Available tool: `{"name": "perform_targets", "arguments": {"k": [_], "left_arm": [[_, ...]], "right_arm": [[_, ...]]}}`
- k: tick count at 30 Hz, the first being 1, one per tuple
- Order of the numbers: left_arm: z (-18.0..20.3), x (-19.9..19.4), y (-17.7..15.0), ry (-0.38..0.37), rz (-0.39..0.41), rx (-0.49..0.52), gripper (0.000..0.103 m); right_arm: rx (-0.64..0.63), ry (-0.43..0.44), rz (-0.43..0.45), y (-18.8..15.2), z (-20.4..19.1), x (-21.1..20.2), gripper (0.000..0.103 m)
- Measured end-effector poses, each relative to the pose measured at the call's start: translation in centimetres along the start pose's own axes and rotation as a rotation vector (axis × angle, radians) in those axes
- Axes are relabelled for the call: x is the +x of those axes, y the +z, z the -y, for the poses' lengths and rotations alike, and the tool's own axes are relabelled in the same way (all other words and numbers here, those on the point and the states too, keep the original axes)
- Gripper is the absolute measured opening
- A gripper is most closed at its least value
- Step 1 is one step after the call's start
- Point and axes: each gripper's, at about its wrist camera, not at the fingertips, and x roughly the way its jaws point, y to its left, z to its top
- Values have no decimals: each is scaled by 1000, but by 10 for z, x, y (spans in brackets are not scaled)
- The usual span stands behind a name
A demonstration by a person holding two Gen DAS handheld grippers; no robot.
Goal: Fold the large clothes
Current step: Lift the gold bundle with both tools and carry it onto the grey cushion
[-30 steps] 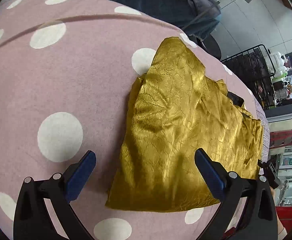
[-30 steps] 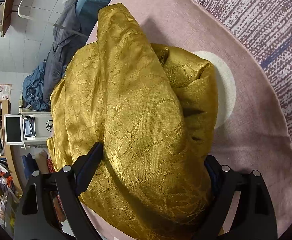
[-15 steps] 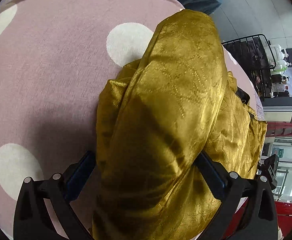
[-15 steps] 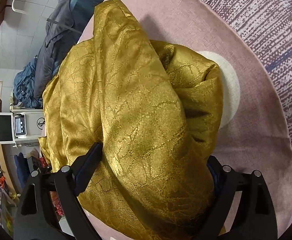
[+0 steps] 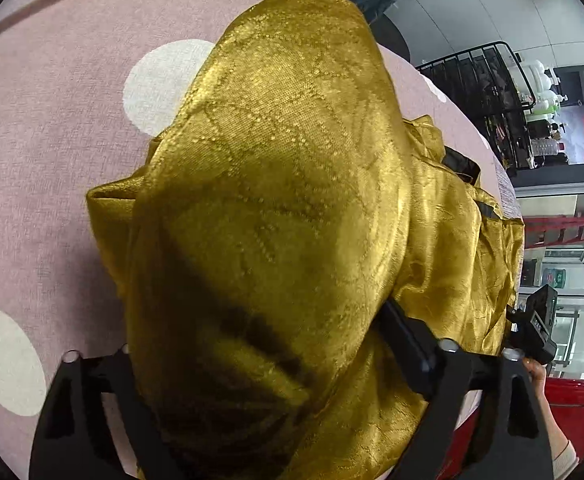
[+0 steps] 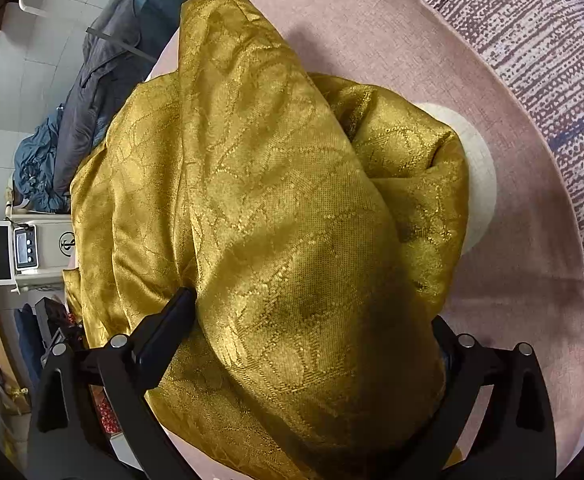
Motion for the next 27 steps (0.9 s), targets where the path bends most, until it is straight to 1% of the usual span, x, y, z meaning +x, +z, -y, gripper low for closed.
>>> {"name": "perform_targets", "arguments": {"k": [1, 2, 4, 5, 6, 7, 9, 10, 11, 12, 14, 17, 21, 22, 24, 27], "left_arm": [[2, -3, -3, -7, 11, 1, 72], [6, -5, -6, -10, 18, 3, 67], [10, -10, -13, -7, 28, 10, 59], [12, -12, -15, -6, 30, 9, 54], [12, -16, -18, -7, 33, 7, 48], [14, -20, -22, -10, 39, 5, 46], [14, -30, -28, -24, 48, 1, 34], [15, -36, -32, -33, 54, 3, 31], [16, -42, -36, -41, 60, 6, 27], [18, -48, -41, -48, 68, 10, 26], [21, -62, -51, -77, 86, 16, 24], [28, -85, -73, -118, 112, 42, 22], [42, -106, -107, -92, 112, 123, 21], [44, -109, -117, -83, 107, 140, 21], [45, -113, -133, -74, 95, 164, 21], [45, -116, -153, -62, 81, 185, 21]], "right_arm": [[1, -7, 4, 0, -1, 0, 96], [1, -18, 9, -2, -3, 0, 95], [-6, -51, 21, -7, -4, -3, 91], [-10, -65, 27, -11, -6, -5, 85], [-14, -74, 37, -14, -8, -6, 76], [-14, -62, 43, -17, -9, -8, 69], [-8, -47, 66, -24, -14, -15, 49], [-13, -49, 75, -28, -17, -18, 45], [-26, -54, 86, -32, -21, -22, 37], [-39, -61, 93, -36, -24, -25, 32], [-62, -63, 109, -46, -30, -34, 26], [-53, -5, 141, -67, -34, -54, 22], [-62, 80, 168, -104, -38, -86, 17], [-60, 65, 181, -114, -40, -93, 17], [-82, 70, 180, -140, -42, -104, 16], [-114, 33, 175, -180, -45, -114, 16]]}}
